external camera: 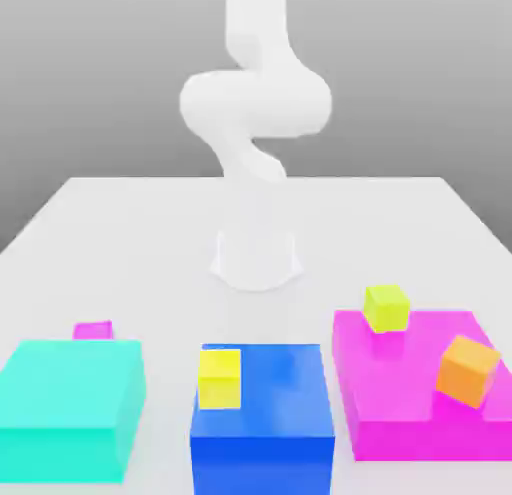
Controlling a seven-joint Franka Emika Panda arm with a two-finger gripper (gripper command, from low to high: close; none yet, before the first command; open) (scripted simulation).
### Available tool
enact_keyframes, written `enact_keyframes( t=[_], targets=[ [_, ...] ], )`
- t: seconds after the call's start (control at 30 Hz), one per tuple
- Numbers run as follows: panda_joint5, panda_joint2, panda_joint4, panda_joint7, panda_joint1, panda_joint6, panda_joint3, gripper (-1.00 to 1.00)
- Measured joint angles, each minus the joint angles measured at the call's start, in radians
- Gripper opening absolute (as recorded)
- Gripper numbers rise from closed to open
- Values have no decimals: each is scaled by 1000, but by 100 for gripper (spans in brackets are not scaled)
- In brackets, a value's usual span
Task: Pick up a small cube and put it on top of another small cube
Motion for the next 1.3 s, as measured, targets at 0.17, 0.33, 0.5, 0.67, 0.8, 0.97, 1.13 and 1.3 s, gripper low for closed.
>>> enact_keyframes(
  t=[0.17, 0.33, 0.5, 0.67, 0.8, 0.97, 1.13, 1.3],
  targets=[
    [-99, 133, -89, -81, -66, 84, -50, 0],
    [-175, 261, -175, -174, -127, 164, -125, 0],
    [-220, 387, -261, -290, -180, 247, -219, 0],
    [-218, 512, -349, -439, -220, 336, -326, 0],
    [-155, 613, -423, -603, -239, 414, -408, 0],
    [86, 755, -491, -892, -284, 519, -425, 0],
    [361, 933, -460, -1101, -424, 651, -212, 0],
    [410, 992, -448, -1142, -499, 698, -127, -100]
  ],
)
